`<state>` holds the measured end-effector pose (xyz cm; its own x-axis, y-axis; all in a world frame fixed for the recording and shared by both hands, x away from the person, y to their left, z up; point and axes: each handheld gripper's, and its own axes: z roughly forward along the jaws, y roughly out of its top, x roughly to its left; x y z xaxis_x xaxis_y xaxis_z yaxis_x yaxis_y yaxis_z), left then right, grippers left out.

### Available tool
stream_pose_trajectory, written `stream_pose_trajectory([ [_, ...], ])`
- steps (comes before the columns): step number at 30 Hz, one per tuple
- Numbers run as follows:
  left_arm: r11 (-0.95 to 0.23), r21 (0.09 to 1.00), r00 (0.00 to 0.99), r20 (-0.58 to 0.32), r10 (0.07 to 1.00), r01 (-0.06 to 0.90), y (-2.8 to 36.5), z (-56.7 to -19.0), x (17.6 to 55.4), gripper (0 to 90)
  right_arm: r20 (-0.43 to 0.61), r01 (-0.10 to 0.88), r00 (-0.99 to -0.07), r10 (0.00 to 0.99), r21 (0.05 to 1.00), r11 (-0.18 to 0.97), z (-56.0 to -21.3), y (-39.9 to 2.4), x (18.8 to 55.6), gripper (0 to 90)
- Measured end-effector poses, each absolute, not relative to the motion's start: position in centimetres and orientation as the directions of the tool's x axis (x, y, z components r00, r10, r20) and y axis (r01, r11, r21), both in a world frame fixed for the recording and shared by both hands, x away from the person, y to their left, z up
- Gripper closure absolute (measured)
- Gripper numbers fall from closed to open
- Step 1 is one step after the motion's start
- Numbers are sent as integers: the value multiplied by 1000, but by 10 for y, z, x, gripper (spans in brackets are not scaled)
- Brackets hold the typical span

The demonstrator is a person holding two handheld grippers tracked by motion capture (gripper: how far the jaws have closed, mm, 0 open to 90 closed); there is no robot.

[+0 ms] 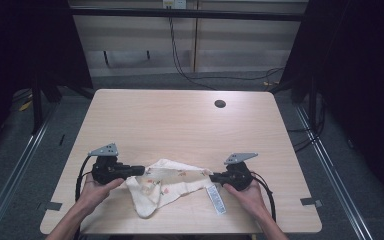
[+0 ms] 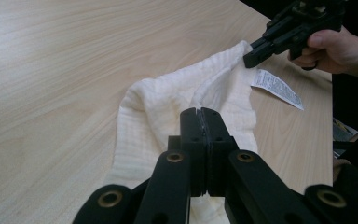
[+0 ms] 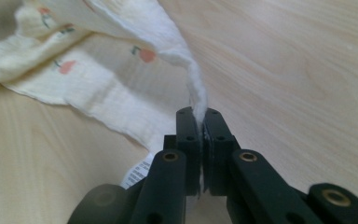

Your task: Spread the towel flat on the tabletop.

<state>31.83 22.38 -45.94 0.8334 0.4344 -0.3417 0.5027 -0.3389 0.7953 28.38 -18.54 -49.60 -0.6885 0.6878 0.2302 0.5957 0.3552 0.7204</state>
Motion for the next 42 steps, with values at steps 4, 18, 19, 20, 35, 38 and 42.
stream_pose_trajectory([
  [4,-337,804,842,-337,421,490,223,-457,317,893,246,574,-707,663,747,335,-487,-189,281,872],
  [18,-295,832,847,-329,419,469,228,-446,313,893,290,532,-752,592,798,284,-456,-201,276,872],
  [19,-292,834,847,-330,418,469,228,-446,312,893,288,530,-751,594,800,281,-454,-202,275,872],
  [20,-287,838,849,-326,416,463,228,-444,311,893,286,522,-755,591,806,277,-451,-204,275,872],
  [35,-239,874,855,-297,424,422,227,-423,307,893,273,481,-764,584,845,234,-418,-213,280,870],
  [38,-226,882,854,-291,431,414,226,-417,304,893,260,470,-769,584,849,240,-411,-210,282,871],
  [42,-207,899,863,-273,424,386,228,-405,302,894,226,437,-772,594,868,236,-394,-209,282,874],
])
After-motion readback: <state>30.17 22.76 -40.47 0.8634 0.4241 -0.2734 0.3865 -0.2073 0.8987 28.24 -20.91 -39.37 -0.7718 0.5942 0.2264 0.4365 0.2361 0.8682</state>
